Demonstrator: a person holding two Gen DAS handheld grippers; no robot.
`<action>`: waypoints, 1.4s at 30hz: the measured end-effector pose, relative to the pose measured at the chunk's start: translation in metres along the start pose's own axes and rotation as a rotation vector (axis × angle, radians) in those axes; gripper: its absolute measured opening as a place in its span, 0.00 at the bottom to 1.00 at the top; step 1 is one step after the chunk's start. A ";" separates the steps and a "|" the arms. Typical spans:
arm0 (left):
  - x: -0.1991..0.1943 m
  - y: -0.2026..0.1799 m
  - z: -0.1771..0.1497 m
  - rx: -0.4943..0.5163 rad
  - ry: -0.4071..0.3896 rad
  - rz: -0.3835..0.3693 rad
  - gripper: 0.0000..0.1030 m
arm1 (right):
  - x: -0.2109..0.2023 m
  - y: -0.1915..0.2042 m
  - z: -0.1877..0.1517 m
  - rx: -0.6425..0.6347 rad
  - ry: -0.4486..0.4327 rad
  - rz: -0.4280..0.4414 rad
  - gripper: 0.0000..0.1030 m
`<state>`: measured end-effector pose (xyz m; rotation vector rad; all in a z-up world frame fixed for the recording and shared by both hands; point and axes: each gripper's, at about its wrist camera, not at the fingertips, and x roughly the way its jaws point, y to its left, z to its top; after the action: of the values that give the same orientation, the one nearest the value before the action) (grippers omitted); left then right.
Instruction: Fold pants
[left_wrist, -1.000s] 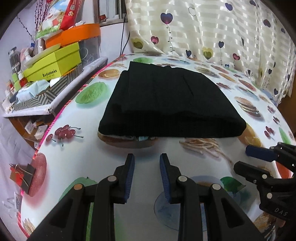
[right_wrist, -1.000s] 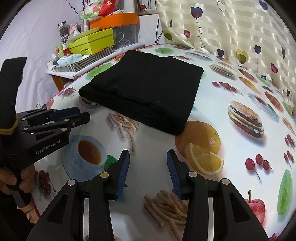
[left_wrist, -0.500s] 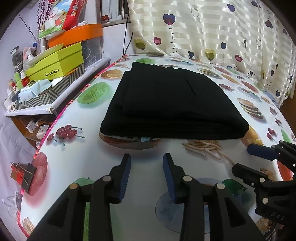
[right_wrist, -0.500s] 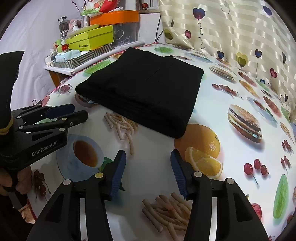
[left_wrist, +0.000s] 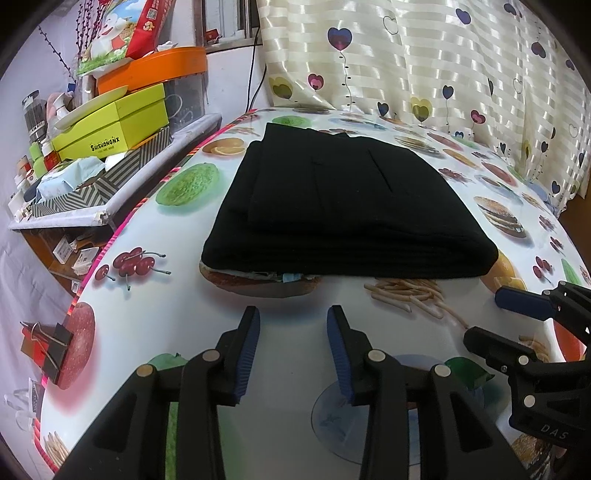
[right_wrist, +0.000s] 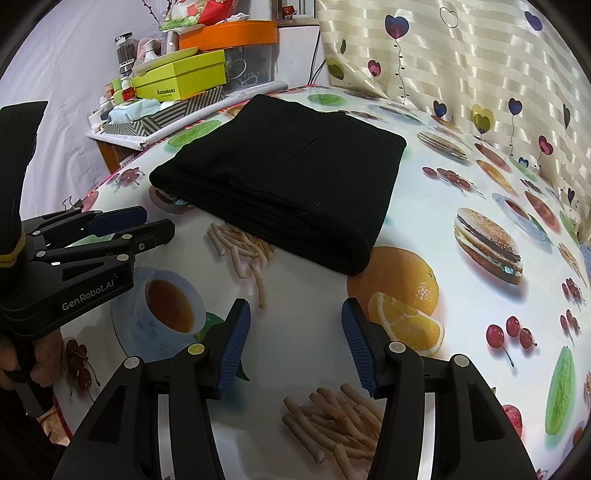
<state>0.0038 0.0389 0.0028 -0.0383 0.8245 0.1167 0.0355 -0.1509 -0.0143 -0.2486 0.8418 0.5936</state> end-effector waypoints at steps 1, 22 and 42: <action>0.000 0.000 0.000 0.000 0.000 0.000 0.39 | 0.000 0.000 0.000 0.000 0.000 0.000 0.51; 0.001 0.002 0.000 -0.002 0.001 0.001 0.41 | 0.000 0.000 0.000 0.000 0.000 0.000 0.52; 0.001 0.003 0.001 -0.002 0.001 0.000 0.42 | 0.000 0.000 0.000 0.001 0.000 0.000 0.52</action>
<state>0.0046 0.0418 0.0026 -0.0406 0.8251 0.1176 0.0354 -0.1505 -0.0142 -0.2477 0.8425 0.5934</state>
